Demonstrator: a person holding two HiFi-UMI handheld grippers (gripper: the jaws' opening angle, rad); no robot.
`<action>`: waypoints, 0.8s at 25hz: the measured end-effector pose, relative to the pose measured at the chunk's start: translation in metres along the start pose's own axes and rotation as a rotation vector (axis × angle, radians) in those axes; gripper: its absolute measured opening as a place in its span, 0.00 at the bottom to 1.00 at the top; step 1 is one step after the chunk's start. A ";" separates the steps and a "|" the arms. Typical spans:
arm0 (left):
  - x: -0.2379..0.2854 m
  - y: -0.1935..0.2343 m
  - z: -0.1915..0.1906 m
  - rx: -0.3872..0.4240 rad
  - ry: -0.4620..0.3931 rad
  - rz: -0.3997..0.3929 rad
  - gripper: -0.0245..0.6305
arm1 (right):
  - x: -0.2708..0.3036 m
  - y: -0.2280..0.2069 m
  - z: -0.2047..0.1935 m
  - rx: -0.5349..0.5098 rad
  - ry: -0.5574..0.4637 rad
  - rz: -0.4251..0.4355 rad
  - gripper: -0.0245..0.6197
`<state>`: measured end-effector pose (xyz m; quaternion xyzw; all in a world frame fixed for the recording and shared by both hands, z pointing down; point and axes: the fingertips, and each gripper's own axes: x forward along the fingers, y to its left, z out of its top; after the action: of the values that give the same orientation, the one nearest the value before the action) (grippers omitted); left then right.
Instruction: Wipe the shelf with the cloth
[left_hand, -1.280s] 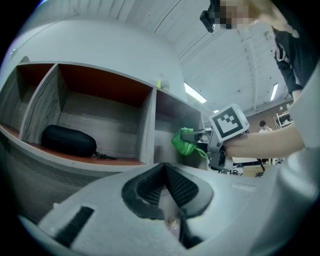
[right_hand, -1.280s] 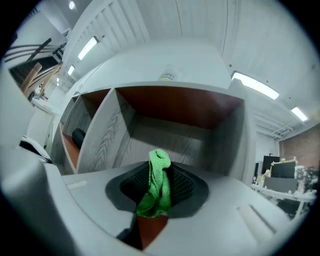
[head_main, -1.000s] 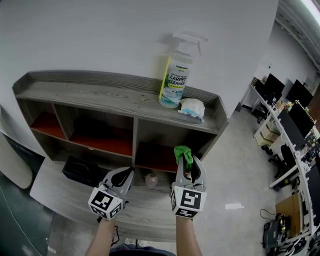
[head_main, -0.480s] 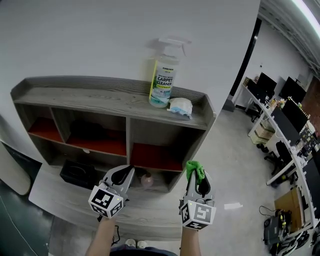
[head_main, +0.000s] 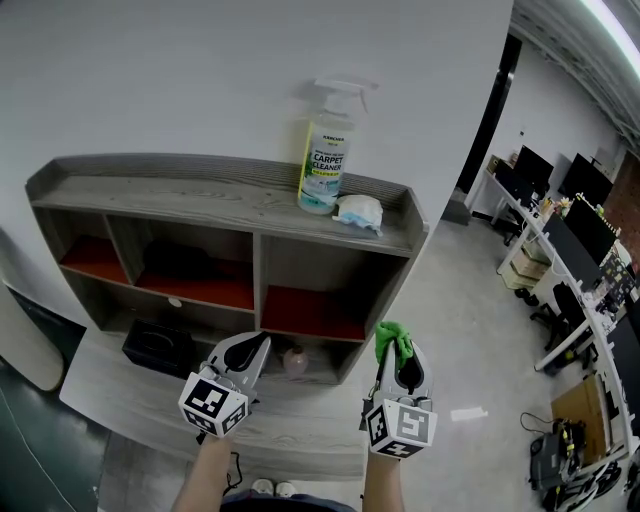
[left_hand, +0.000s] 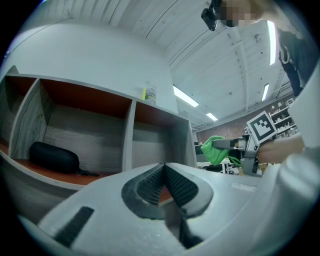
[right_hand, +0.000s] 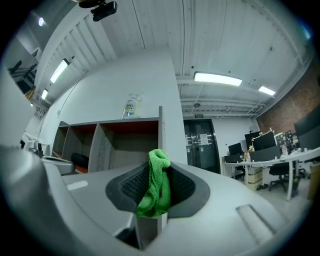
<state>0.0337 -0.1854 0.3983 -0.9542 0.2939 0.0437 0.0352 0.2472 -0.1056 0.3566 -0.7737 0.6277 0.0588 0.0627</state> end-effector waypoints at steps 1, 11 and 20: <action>0.000 0.000 0.000 0.001 0.000 0.000 0.04 | 0.000 0.000 0.000 0.001 0.001 0.002 0.20; -0.005 0.000 0.001 0.004 0.004 0.013 0.04 | 0.000 0.003 -0.002 0.008 0.010 0.028 0.20; -0.005 -0.002 0.000 0.004 0.006 0.014 0.04 | 0.000 0.004 -0.004 0.015 0.014 0.038 0.20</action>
<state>0.0309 -0.1816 0.3990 -0.9521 0.3009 0.0403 0.0360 0.2438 -0.1070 0.3609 -0.7615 0.6432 0.0499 0.0631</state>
